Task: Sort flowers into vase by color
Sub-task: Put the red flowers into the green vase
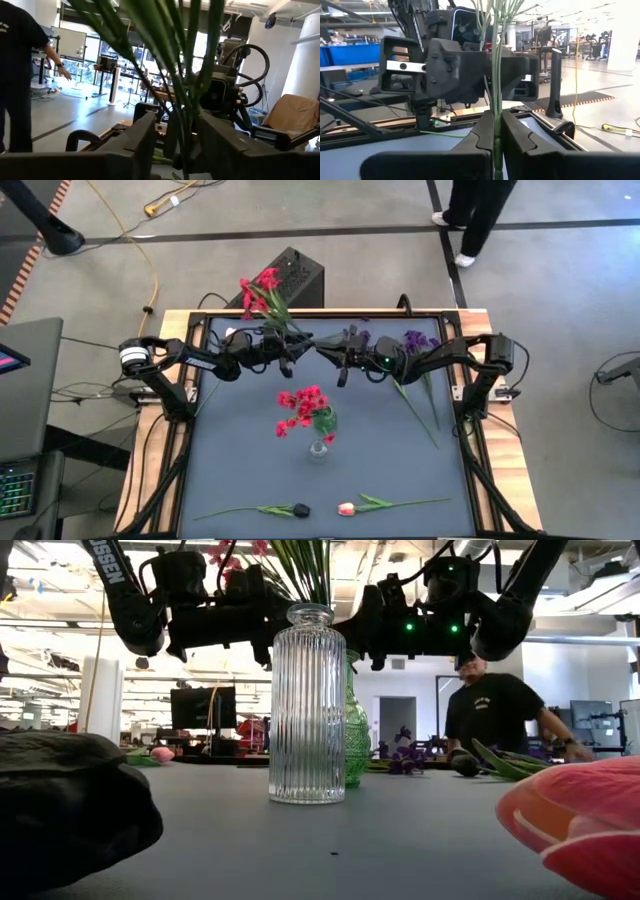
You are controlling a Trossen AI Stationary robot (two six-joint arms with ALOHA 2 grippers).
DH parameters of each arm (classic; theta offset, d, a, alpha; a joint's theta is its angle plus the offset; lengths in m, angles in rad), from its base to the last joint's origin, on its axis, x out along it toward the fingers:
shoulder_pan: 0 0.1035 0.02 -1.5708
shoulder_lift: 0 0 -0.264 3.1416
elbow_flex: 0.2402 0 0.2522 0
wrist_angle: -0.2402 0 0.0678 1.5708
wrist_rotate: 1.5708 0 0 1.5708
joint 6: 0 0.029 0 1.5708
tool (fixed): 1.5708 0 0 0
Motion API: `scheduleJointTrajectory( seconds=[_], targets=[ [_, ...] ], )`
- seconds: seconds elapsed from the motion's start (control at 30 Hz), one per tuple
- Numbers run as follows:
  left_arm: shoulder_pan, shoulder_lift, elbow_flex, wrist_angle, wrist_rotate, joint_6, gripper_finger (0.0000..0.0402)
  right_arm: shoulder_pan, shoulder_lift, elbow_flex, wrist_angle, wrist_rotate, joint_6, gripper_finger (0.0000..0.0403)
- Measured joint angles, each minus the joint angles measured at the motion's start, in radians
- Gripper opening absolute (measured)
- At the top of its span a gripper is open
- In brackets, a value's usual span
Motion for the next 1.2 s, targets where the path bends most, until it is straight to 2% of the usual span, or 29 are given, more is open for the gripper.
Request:
scheduleJointTrajectory(
  seconds=[0.2, 0.37, 0.57, 0.7, 0.8, 1.0, 1.1, 1.2],
  targets=[
    [-0.001, 0.0, 0.0, -0.011, 0.0, -0.002, 0.0016, -0.002, 0.0, 0.0, -0.001, -0.002, -0.002, 0.0069],
    [-0.001, 0.0, 0.0, -0.013, 0.006, -0.002, 0.0004, -0.001, 0.0, 0.0, -0.005, -0.002, -0.009, 0.0102],
    [0.0, -0.025, -0.001, -0.047, 0.006, 0.013, 0.0002, -0.001, -0.025, 0.0, -0.054, -0.022, -0.01, 0.0174],
    [0.003, -0.119, -0.001, -0.192, 0.006, 0.06, 0.0001, -0.008, -0.115, 0.0, -0.224, -0.024, -0.018, 0.0222],
    [0.003, -0.217, -0.001, -0.359, 0.006, 0.108, 0.0001, -0.01, -0.203, 0.0, -0.394, -0.025, -0.053, 0.0244],
    [-0.005, -0.404, -0.001, -0.62, 0.033, 0.138, 0.0, -0.002, -0.379, 0.001, -0.721, -0.026, -0.062, 0.0249],
    [-0.013, -0.472, -0.001, -0.663, 0.093, 0.146, 0.0, 0.017, -0.452, 0.001, -0.86, -0.026, -0.043, 0.0249],
    [-0.028, -0.5, -0.001, -0.665, 0.111, 0.146, 0.0, 0.046, -0.509, 0.001, -0.958, -0.025, -0.007, 0.0249]
  ],
)
